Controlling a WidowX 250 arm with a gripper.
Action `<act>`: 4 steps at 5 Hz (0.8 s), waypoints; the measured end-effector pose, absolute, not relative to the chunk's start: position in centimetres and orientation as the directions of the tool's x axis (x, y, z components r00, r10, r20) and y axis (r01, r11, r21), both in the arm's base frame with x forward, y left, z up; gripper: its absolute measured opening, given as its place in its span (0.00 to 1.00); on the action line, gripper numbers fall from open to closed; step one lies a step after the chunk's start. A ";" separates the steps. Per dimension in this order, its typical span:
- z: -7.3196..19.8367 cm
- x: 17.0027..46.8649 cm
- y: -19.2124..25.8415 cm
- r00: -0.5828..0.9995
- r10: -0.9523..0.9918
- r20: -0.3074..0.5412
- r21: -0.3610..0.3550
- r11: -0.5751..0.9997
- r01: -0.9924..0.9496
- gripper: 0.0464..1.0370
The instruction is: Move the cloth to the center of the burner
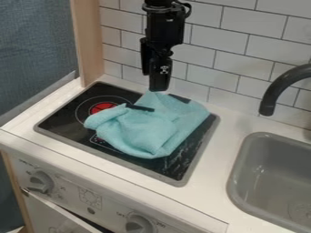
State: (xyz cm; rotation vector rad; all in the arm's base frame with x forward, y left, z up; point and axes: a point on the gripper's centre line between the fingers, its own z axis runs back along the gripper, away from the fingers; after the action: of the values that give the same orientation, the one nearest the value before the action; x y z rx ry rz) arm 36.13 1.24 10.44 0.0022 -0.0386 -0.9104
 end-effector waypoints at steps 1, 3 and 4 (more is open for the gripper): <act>9.2 35.8 1.2 0.621 -0.784 0.014 -0.016 0.621 0.784 0.96; 8.0 38.0 2.0 0.645 -0.764 0.012 -0.058 0.644 0.763 0.96; 7.6 39.7 2.4 0.668 -0.744 0.024 -0.077 0.665 0.743 0.96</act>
State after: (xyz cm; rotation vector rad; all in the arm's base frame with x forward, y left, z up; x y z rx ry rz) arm 39.70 2.38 7.55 -0.0825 0.0096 -0.8394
